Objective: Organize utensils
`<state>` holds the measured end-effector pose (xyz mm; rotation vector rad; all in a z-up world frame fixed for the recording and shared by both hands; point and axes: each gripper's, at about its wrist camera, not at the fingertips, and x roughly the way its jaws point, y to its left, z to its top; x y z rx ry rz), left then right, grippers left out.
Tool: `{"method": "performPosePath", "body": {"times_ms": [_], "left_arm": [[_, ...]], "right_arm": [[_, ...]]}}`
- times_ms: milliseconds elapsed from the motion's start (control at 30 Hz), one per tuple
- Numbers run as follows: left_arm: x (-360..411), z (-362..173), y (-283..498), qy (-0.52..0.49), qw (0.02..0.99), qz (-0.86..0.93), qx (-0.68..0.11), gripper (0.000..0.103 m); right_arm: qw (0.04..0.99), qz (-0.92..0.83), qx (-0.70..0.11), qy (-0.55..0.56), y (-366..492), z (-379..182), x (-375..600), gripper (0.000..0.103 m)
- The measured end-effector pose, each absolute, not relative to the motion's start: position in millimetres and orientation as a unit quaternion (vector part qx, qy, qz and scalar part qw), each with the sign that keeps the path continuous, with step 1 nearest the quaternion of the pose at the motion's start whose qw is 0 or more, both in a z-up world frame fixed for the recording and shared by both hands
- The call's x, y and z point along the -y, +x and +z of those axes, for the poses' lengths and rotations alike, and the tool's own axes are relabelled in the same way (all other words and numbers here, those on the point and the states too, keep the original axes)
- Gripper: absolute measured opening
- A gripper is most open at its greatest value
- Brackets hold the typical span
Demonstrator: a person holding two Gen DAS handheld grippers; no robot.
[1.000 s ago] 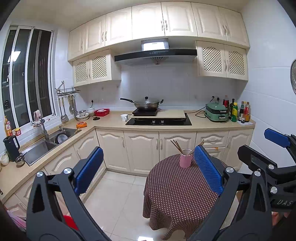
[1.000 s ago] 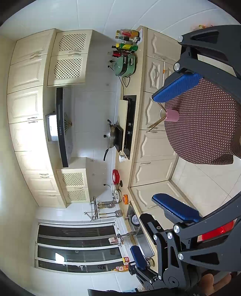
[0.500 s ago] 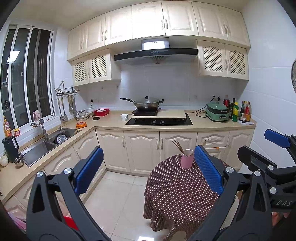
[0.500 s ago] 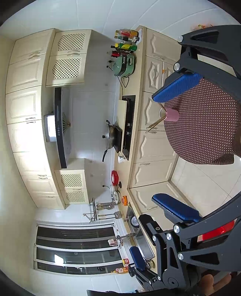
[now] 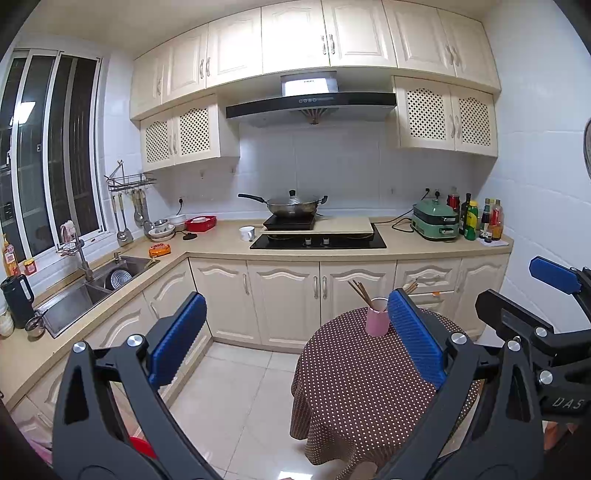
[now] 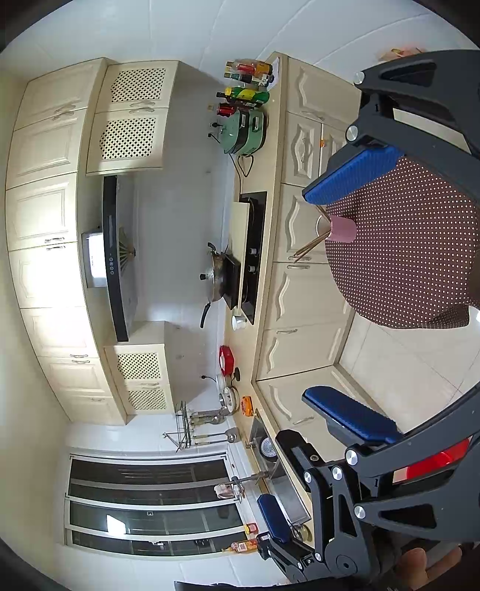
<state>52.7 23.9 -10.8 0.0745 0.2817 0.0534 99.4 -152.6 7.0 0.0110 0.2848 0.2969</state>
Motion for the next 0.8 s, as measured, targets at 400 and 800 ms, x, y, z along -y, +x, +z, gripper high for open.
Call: {"method": "performPosePath", "body": {"times_ms": [400, 800], "left_arm": [[-45.4, -20.5, 78.3, 0.04, 0.987, 0.019, -0.153, 0.097], [-38.8, -40.1, 134.4, 0.046, 0.981, 0.006, -0.191, 0.097]], "right_arm": [[0.979, 0.134, -0.152, 0.009, 116.4, -0.9, 133.4, 0.095], [0.974, 0.12, -0.19, 0.015, 165.9, -17.2, 141.3, 0.095]]}}
